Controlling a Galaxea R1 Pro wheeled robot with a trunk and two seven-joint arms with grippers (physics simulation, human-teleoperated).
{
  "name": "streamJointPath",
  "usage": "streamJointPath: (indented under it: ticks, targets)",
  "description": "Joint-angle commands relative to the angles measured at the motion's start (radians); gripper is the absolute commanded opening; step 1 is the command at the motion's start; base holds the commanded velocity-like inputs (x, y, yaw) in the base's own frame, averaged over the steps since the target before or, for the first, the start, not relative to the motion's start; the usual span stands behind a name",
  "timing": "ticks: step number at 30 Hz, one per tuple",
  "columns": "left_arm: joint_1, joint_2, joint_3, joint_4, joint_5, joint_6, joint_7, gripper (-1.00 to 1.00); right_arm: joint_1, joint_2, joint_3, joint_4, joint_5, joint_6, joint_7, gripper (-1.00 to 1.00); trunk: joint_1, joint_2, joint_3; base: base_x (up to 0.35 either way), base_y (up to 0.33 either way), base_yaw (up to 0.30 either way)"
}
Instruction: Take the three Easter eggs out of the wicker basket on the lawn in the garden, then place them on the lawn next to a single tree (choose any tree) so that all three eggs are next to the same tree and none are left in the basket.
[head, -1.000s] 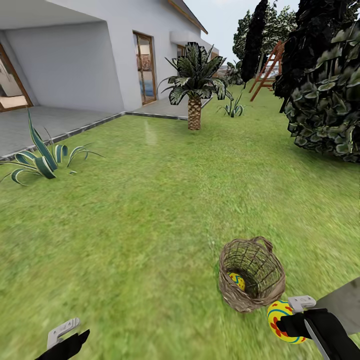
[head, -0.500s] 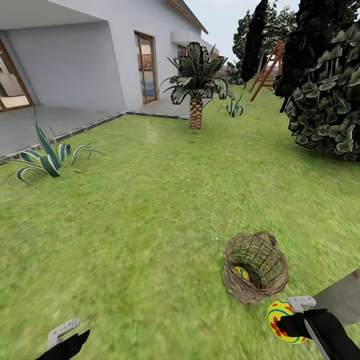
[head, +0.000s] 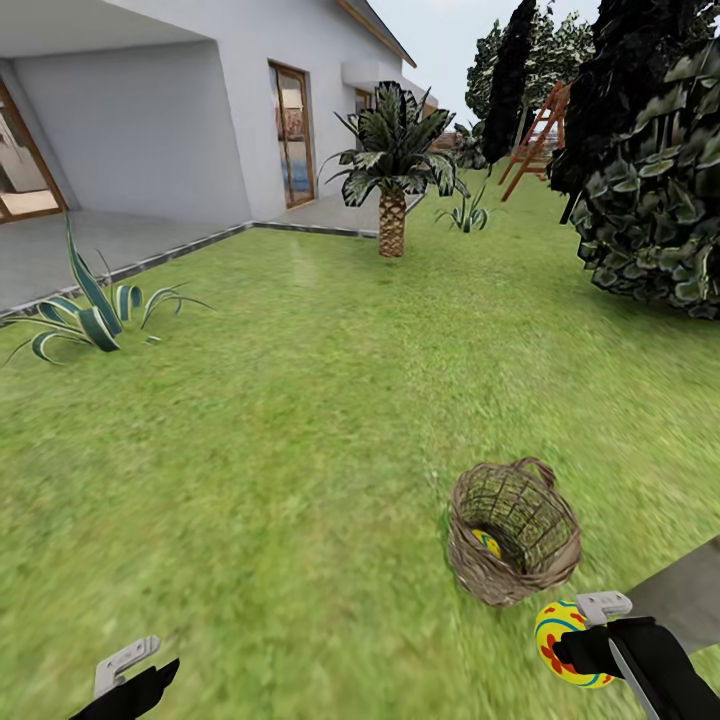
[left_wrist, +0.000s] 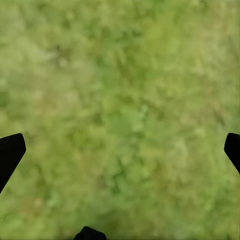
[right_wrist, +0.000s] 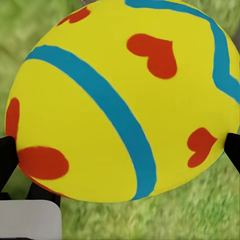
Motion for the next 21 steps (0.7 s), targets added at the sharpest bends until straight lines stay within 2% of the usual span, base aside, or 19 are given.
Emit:
streamJointPath:
  ticks: [1, 21]
  targets:
    - [0.000, 0.000, 0.003, -0.001, 0.006, 0.007, -0.004, 1.00, 0.000, 0.000, -0.001, -0.001, 0.003, 0.004, 0.004, -1.00, 0.004, -0.008, -0.004, 0.000, 0.000, 0.000]
    - [0.000, -0.002, 0.002, 0.000, 0.005, 0.007, -0.004, 1.00, 0.000, 0.001, -0.001, -0.001, 0.003, 0.009, 0.004, -1.00, 0.081, -0.148, -0.067, 0.000, 0.000, 0.000]
